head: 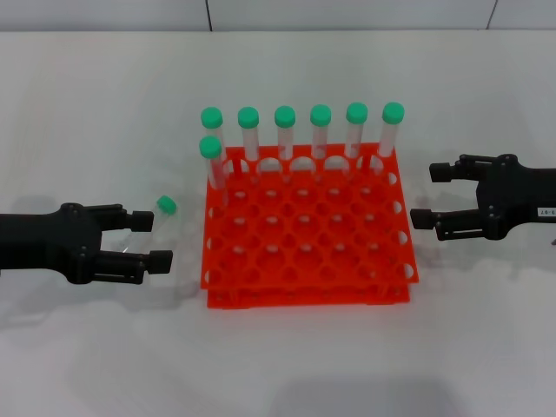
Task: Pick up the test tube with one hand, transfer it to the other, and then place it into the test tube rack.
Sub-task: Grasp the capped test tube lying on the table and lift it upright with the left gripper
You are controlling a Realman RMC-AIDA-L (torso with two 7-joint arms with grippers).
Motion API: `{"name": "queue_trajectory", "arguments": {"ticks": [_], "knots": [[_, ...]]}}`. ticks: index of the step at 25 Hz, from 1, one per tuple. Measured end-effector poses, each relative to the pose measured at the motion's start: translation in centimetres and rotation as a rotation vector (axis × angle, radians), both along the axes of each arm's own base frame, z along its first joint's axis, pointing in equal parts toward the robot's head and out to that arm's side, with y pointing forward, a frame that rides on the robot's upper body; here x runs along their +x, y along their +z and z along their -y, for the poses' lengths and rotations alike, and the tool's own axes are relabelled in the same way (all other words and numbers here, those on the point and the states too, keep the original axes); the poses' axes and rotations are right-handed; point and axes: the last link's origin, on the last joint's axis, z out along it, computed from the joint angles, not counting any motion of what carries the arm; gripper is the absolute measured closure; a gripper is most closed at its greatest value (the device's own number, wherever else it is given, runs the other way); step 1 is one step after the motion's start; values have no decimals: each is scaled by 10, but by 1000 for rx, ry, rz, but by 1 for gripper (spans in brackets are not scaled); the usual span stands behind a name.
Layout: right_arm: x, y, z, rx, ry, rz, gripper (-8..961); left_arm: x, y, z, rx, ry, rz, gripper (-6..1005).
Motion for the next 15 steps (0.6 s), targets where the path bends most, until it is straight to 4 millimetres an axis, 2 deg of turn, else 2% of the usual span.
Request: {"name": "queue_trajectory", "arguments": {"ticks": [15], "knots": [[1,0,0,3,-3,1,98,0,0,0,3,1,0,118]]}}
